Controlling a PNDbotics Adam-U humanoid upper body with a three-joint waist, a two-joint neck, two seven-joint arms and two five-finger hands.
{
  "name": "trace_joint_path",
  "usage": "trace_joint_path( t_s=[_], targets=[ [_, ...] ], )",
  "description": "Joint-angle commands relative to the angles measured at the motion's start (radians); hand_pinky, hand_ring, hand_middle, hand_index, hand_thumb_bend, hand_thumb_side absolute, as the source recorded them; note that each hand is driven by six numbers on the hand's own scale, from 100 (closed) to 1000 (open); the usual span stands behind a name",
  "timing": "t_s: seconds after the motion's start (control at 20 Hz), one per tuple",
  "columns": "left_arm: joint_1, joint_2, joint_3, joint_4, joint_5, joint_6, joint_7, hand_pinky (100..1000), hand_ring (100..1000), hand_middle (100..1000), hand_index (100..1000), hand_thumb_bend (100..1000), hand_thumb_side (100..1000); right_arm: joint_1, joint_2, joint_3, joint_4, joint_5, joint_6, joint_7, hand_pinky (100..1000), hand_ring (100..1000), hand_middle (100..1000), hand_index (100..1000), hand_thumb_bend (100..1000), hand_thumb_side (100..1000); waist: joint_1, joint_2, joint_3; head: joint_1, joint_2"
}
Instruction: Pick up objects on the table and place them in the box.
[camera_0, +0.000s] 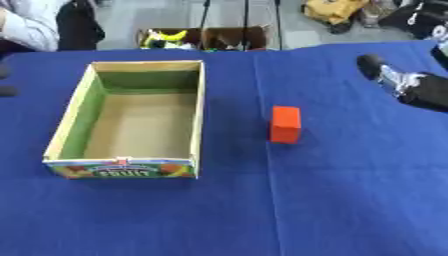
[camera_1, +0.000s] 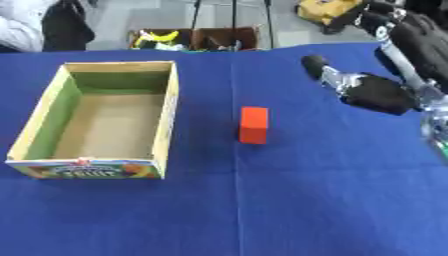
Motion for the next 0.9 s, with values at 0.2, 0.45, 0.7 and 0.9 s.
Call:
trace_joint_path(
  t_s=[0.2,0.45,0.7,0.9],
  targets=[
    [-0.009,0.015,-0.007,-0.020,0.006,-0.001,-0.009,623,696,704,897,100,1000,-0.039,-0.059,0.023,-0.017,0.012,0.044,0.233,786,853,794,858,689,736,-0.004,-0.022,0.006,-0.008,-0.010],
    [-0.010,0.014,-0.010,-0.020,0.009,-0.001,-0.013,623,696,705,897,100,1000,-0.073,-0.046,0.038,-0.017,-0.055,0.094,0.371,784,874,802,875,663,513,-0.003,-0.022,0.010,-0.014,-0.014],
    [-0.011,0.013,-0.013,-0.020,0.011,-0.001,-0.017,623,696,705,897,100,1000,-0.119,-0.032,0.063,-0.011,-0.107,0.147,0.450,783,886,813,879,626,444,-0.003,-0.022,0.013,-0.021,-0.016],
    [-0.011,0.013,-0.013,-0.020,0.012,-0.001,-0.018,622,696,705,898,100,1000,-0.130,-0.029,0.068,-0.010,-0.116,0.160,0.466,778,890,814,879,576,405,-0.004,-0.022,0.013,-0.022,-0.016]
  ],
)
